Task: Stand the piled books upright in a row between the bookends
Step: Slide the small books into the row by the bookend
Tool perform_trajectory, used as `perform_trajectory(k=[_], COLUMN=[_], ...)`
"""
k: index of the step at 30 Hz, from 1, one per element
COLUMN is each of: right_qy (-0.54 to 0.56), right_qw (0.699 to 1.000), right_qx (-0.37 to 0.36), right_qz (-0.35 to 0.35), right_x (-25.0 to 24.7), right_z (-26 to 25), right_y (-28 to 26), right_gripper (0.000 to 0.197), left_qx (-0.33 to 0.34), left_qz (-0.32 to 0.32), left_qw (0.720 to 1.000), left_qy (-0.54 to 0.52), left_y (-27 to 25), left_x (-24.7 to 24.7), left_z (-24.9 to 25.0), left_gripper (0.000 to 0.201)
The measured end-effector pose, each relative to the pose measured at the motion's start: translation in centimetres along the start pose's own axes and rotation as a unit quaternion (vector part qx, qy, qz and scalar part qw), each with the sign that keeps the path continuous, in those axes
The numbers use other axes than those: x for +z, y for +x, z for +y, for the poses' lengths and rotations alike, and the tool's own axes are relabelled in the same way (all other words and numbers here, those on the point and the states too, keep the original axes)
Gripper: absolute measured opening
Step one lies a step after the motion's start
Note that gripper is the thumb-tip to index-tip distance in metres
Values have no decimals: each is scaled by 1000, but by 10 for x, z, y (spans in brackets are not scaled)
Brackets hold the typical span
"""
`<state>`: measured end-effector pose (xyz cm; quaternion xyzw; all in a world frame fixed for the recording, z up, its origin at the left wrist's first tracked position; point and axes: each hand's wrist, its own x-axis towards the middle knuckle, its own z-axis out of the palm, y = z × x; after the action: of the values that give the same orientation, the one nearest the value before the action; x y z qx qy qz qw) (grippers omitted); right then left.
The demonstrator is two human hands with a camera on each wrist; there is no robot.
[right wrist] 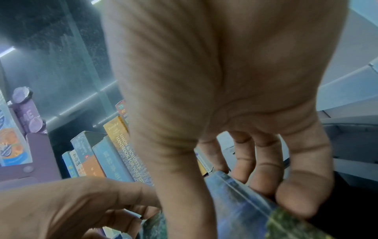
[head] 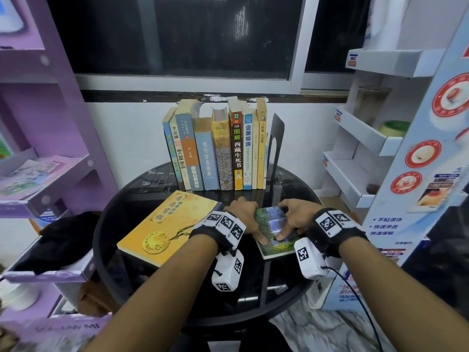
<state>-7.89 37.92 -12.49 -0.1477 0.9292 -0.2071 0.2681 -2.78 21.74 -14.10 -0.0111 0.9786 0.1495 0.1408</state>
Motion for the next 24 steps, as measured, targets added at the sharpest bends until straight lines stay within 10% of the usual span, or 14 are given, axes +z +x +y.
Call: perform_trajectory(k=[18,24], right_qy=[70,139], right_qw=[995,983], right_qx=[-71,-109], right_qz=[31,49], right_x=[-8,-11], right_z=[-1,-1], right_y=[-2,-3], right_gripper=[89,84], left_qx=[46,47], left_qz=[12,13], left_qw=[983,910], left_qy=[-176,-411], left_y=[0,-3], left_x=[-2,-3], left_z=[-14,-22], left_gripper=[95,75])
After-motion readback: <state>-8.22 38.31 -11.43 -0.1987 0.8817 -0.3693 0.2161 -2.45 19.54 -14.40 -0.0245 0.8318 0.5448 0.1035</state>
